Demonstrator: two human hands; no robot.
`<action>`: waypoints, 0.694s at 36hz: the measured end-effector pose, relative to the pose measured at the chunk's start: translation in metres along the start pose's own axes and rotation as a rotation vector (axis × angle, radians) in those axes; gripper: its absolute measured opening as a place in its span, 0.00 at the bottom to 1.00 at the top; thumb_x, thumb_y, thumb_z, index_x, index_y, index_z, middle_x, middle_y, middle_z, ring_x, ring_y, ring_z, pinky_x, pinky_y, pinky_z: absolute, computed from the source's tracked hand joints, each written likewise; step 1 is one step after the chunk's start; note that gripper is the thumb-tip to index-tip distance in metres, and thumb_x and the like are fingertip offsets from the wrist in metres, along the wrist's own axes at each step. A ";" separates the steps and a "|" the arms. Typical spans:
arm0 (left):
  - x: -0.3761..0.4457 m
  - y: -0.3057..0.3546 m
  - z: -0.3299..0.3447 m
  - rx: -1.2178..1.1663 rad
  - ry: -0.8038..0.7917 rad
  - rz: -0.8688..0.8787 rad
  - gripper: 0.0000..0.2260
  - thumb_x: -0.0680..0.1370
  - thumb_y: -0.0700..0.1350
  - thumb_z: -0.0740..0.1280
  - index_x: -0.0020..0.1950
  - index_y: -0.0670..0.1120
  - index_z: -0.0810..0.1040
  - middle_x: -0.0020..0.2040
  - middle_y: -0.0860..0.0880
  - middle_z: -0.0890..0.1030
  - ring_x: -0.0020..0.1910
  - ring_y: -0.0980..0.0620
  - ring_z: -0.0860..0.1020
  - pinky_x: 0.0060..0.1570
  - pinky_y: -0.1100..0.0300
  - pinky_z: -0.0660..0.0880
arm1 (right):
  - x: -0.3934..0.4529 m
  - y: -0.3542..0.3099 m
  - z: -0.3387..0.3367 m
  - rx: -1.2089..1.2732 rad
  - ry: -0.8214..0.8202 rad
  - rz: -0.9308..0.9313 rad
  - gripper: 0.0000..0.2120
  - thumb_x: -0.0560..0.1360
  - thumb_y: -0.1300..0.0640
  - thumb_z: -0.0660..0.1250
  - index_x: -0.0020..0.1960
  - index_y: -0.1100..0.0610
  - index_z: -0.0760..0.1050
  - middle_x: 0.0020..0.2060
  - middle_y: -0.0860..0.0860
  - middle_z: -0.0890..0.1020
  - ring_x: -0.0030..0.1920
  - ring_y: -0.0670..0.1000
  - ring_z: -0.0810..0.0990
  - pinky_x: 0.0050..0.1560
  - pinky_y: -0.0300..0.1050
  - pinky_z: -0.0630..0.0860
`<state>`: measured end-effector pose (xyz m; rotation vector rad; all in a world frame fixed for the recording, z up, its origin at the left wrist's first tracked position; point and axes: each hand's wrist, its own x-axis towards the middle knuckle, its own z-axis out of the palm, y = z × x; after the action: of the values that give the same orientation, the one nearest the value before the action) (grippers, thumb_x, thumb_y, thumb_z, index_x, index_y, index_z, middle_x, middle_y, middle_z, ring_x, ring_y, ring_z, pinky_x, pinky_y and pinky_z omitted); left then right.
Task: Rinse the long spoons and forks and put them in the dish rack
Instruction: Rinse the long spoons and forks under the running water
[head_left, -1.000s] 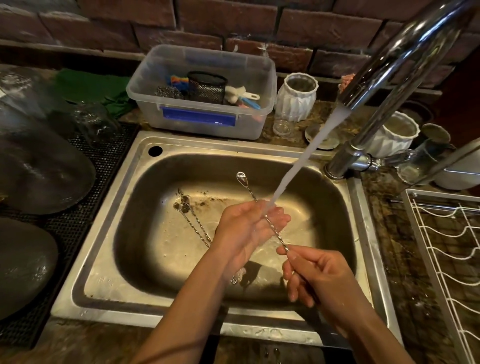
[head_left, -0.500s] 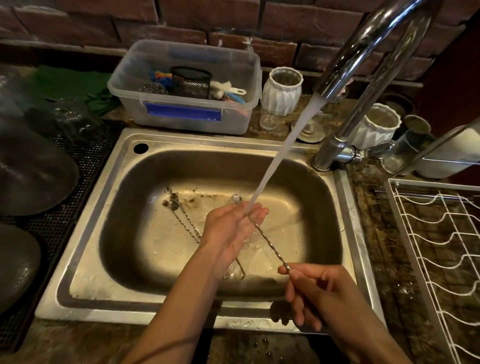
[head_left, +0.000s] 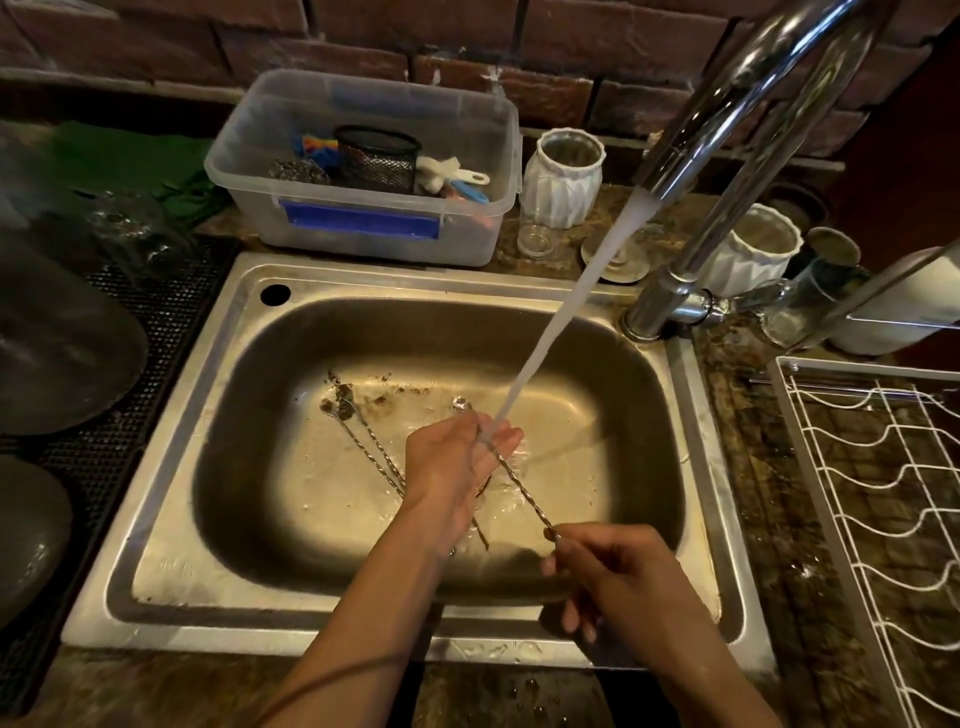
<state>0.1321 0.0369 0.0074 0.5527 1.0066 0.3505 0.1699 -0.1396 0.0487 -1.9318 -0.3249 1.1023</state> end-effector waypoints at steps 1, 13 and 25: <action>-0.001 0.000 0.001 0.004 -0.008 -0.001 0.09 0.82 0.36 0.63 0.46 0.34 0.81 0.42 0.37 0.87 0.42 0.42 0.87 0.43 0.55 0.85 | 0.004 0.000 0.003 -0.041 0.016 -0.020 0.15 0.82 0.58 0.62 0.40 0.61 0.81 0.23 0.55 0.80 0.22 0.50 0.74 0.27 0.39 0.72; 0.007 -0.003 -0.006 0.138 0.051 0.024 0.08 0.80 0.34 0.66 0.57 0.32 0.79 0.50 0.37 0.86 0.47 0.45 0.87 0.51 0.57 0.83 | 0.056 0.009 0.035 -0.150 0.187 -0.153 0.08 0.79 0.55 0.65 0.57 0.46 0.79 0.32 0.52 0.85 0.26 0.46 0.80 0.28 0.37 0.76; 0.030 -0.003 -0.012 0.333 0.116 0.027 0.06 0.80 0.34 0.65 0.50 0.34 0.82 0.51 0.35 0.85 0.50 0.39 0.85 0.56 0.45 0.81 | 0.101 -0.003 0.052 -0.543 0.205 -0.182 0.07 0.78 0.44 0.66 0.51 0.46 0.79 0.35 0.44 0.83 0.38 0.47 0.82 0.43 0.50 0.81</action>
<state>0.1366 0.0537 -0.0202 0.8542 1.1800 0.2415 0.1868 -0.0500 -0.0190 -2.4076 -0.7280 0.7330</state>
